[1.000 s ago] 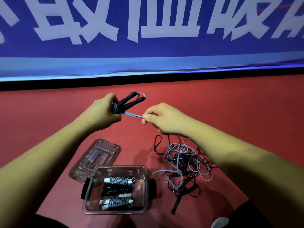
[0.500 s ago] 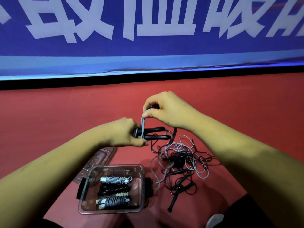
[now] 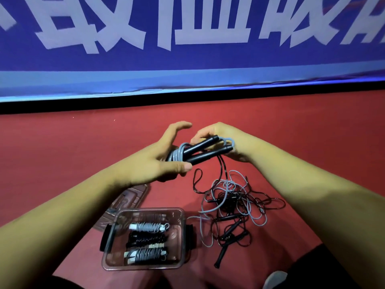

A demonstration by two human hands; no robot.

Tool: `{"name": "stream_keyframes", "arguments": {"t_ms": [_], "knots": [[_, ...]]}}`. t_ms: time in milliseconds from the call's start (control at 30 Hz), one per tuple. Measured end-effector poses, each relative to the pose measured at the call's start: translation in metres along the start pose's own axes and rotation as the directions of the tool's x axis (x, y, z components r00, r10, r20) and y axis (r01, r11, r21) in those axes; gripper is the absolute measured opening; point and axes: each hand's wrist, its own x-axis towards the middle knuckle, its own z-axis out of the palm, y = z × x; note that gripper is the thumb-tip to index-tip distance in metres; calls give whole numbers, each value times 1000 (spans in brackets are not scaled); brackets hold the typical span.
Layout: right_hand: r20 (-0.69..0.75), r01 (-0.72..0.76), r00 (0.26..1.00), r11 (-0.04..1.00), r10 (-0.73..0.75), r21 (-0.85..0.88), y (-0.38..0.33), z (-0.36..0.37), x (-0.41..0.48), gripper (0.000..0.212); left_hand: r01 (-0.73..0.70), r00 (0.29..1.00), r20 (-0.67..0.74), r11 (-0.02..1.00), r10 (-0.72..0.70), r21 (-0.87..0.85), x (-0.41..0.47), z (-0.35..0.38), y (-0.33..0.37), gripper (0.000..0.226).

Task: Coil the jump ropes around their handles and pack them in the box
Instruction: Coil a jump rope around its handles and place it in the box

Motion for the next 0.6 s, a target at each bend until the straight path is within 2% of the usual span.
{"name": "stream_keyframes", "arguments": {"t_ms": [67,133,300,367,467,600], "knots": [[19,-29,999,993,27,110,3,6,0,8,-42,999,-18,997,41,-65,-1,-3,4,53],[21,-67,998,977,64,203,4,14,2,15,-73,993,-101,993,64,-89,1,-4,6,32],[18,-75,997,975,73,209,-10,24,13,18,-77,924,-382,988,18,-138,6,-15,9,18],[-4,-27,1000,988,28,152,-14,24,16,17,-61,905,-425,990,1,-126,7,-21,8,14],[-65,14,998,999,-17,-45,-14,26,17,5,-29,883,-469,994,-22,-102,6,-29,3,16],[-134,-4,991,976,-25,-217,-15,29,17,21,70,846,-530,998,-59,1,7,-33,-8,17]]}}
